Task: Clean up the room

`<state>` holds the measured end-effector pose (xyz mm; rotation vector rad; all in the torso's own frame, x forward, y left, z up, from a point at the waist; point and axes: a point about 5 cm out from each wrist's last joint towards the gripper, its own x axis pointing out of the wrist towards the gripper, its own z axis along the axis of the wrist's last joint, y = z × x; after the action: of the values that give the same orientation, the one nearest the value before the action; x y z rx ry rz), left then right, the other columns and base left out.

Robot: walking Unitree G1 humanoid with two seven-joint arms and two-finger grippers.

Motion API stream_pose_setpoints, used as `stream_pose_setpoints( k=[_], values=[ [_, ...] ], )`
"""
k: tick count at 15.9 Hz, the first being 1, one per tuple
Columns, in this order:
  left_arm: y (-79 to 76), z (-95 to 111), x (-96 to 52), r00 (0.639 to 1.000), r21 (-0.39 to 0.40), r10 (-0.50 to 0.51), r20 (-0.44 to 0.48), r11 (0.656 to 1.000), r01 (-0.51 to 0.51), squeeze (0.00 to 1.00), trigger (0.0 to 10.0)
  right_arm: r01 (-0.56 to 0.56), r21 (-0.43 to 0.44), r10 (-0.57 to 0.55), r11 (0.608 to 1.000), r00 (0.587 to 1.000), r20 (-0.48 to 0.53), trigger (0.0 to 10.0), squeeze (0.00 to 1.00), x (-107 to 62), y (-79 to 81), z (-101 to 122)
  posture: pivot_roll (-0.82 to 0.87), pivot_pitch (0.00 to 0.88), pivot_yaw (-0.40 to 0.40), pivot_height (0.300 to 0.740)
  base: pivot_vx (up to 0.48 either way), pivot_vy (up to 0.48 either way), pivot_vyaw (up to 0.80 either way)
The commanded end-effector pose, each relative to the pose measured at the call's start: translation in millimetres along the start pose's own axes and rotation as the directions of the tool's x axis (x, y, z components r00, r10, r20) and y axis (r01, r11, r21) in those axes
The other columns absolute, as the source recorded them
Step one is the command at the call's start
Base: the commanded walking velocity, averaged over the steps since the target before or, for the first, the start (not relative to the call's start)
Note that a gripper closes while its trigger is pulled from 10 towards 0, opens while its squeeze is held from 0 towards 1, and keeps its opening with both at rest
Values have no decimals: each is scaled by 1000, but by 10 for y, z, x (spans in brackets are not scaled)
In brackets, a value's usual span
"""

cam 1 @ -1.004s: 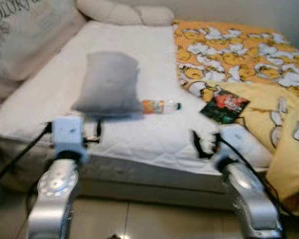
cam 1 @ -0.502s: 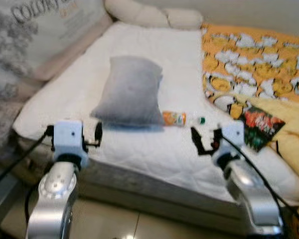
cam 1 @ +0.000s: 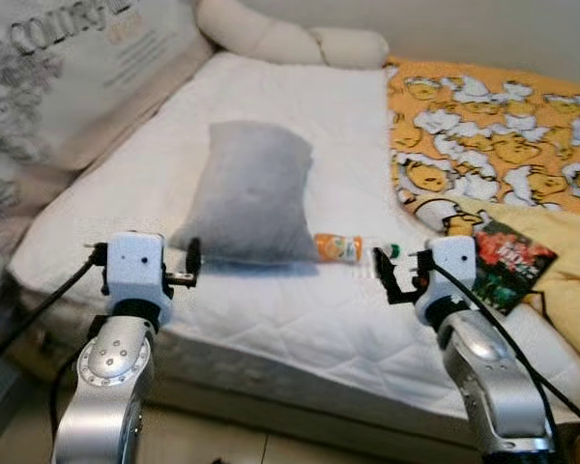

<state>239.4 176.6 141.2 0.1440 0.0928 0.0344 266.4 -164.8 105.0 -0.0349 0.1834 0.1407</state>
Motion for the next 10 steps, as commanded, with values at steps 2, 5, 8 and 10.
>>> stream_pose_setpoints(
  k=[2,5,8,10],
  values=[
    [-68,44,8,1000,1,-25,18,1000,25,847,10000,27,-4,-27,1000,1000,3,10000,0,-5,-79,8,37,8,-22,740,281,0,0],
    [-49,43,-3,1000,6,-25,15,1000,25,847,10000,23,-7,-23,1000,1000,0,10000,0,7,-73,5,42,12,-24,740,279,0,0],
    [-44,47,-11,1000,7,-25,15,1000,25,851,10000,16,-52,-16,999,1000,7,10000,0,15,-77,16,47,15,-24,740,274,0,0],
    [-45,52,-13,999,6,-28,15,1000,28,855,10000,11,-48,-11,999,1000,3,10000,0,17,-68,9,47,16,-23,740,289,0,800]
  ],
)
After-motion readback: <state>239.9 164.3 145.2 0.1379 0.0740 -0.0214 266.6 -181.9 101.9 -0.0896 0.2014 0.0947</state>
